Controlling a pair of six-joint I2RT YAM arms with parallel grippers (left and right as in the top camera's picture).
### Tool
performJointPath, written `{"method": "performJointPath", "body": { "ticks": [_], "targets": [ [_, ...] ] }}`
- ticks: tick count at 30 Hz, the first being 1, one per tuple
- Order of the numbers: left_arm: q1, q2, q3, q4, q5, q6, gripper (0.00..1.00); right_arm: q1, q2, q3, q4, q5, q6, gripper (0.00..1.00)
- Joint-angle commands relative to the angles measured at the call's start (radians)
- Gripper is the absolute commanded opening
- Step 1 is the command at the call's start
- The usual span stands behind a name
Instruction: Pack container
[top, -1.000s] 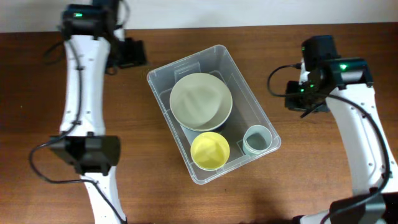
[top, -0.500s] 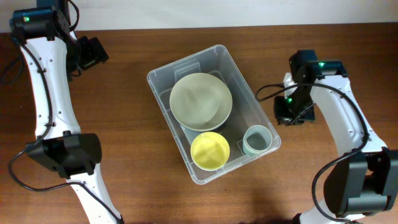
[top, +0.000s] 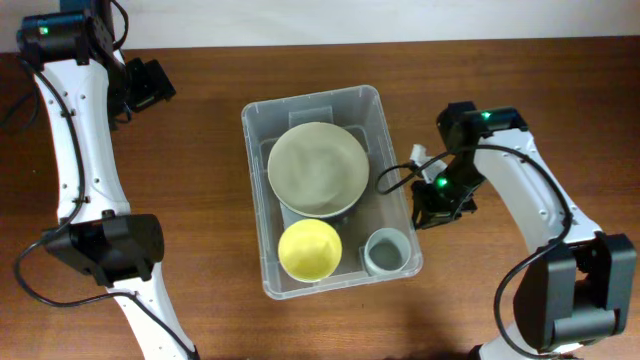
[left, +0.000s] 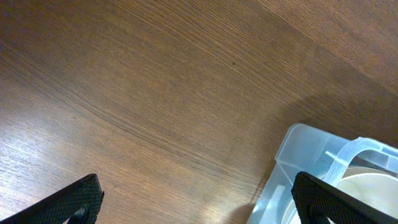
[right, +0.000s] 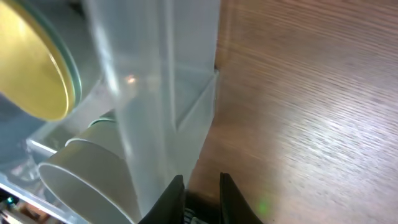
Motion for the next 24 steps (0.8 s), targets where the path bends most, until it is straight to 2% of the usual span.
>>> {"method": "performJointPath", "body": {
  "ticks": [1, 7, 14, 20, 24],
  "targets": [
    [0.003, -0.028, 0.003, -0.003, -0.003, -0.011, 0.99, 0.059, 0.003, -0.005, -0.006, -0.065, -0.041, 0.16],
    [0.003, -0.028, 0.003, -0.003, -0.003, -0.012, 0.99, 0.095, 0.003, -0.005, 0.021, -0.060, -0.035, 0.15],
    [0.003, -0.028, 0.003, -0.003, -0.003, -0.008, 0.99, 0.035, 0.003, -0.004, 0.105, 0.129, 0.119, 0.15],
    [0.003, -0.028, 0.003, -0.003, -0.003, -0.008, 0.99, -0.030, 0.002, 0.022, 0.184, 0.149, 0.118, 0.16],
    [0.003, -0.028, 0.003, -0.003, -0.002, -0.008, 0.99, -0.034, 0.003, 0.026, 0.303, 0.140, 0.119, 0.17]
  ]
}}
